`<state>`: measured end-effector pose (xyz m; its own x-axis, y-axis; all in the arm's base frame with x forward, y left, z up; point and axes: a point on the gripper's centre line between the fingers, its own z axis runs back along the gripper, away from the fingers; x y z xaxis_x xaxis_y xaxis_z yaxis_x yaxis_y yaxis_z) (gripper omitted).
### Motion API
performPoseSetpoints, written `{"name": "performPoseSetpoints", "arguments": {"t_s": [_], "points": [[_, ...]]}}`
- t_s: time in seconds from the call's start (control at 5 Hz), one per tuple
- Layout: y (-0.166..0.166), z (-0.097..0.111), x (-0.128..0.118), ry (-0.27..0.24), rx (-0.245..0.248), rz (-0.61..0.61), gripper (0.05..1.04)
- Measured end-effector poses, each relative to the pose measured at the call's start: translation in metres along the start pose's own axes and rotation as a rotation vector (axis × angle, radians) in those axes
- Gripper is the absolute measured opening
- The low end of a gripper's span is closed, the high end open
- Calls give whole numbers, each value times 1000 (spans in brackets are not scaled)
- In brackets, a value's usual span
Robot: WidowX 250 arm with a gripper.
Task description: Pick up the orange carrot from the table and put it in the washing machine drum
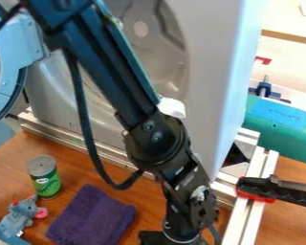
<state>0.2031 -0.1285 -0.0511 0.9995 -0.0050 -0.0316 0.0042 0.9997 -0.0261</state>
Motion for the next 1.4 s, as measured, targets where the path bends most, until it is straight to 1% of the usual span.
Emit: {"name": "performPoseSetpoints", "arguments": {"t_s": [0.2,0.4,0.6,0.8,1.0,1.2,1.4], "points": [[2,-4,1,-14,-30,6,1003],[12,-17,4,-49,-82,8,1003],[12,-21,11,-77,-129,-30,1003],[26,-21,25,-115,-197,-81,952],[37,-21,31,-99,-211,-85,709],[47,-19,23,-32,-183,-96,653],[53,-3,22,15,-141,-135,653]]}}
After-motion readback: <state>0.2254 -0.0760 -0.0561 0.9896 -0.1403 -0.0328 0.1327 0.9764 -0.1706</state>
